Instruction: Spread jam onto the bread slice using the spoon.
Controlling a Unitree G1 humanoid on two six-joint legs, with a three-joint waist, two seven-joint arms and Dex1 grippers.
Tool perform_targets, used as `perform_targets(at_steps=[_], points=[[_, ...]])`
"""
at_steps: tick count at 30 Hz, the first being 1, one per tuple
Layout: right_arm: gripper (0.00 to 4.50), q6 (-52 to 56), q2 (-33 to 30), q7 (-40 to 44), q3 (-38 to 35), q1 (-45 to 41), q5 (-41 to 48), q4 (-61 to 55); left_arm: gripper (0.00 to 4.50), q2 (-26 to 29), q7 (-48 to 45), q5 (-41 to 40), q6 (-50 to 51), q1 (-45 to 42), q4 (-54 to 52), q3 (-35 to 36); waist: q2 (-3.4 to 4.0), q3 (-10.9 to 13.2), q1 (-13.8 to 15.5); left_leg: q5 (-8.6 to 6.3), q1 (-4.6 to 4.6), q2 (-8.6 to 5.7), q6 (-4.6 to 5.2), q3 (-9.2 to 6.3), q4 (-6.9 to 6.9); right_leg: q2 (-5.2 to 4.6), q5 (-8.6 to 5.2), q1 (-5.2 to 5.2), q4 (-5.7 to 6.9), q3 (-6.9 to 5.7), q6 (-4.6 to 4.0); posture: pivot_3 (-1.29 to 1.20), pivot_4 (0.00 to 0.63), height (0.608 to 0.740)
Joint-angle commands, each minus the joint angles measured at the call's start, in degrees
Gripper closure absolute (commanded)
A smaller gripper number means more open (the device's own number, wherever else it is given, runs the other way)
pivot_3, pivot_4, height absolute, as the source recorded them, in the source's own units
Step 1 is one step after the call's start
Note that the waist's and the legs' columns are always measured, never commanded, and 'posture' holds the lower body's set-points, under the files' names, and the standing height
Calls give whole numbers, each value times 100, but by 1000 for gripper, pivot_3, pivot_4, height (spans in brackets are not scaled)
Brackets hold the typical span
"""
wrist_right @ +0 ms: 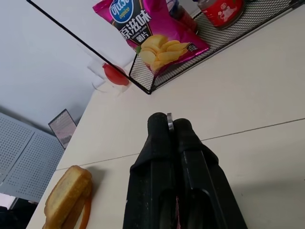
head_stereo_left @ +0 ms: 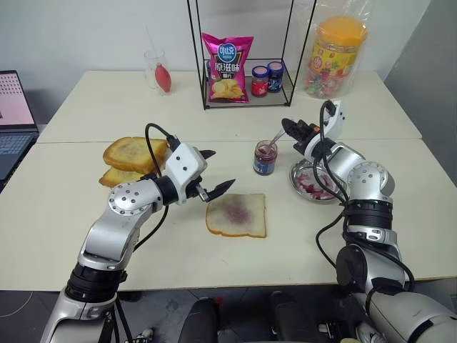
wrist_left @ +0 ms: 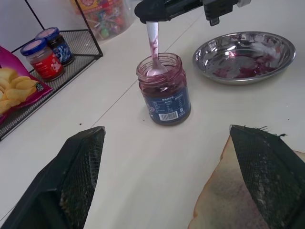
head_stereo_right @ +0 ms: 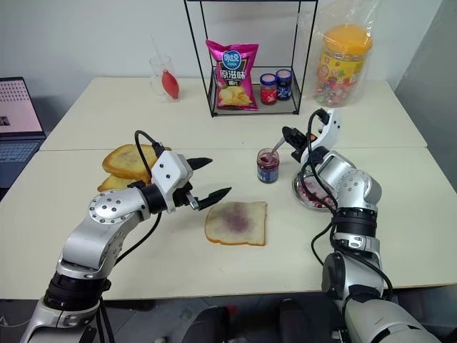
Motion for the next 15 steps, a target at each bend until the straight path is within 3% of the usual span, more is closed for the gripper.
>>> perform_targets(at_steps=[1,15], points=[[4486,31,-2,-64,-128,-205,245,-133,134,57,-31,46,-156,-14,-90,89,0,0,0,0,0,0,0,0,0,0,0,0,0,0,0,0,150,740],[4486,174,-59,-304,-281,-211,514,-217,134,46,-36,64,-199,-27,-54,75,0,0,0,0,0,0,0,0,0,0,0,0,0,0,0,0,150,740]])
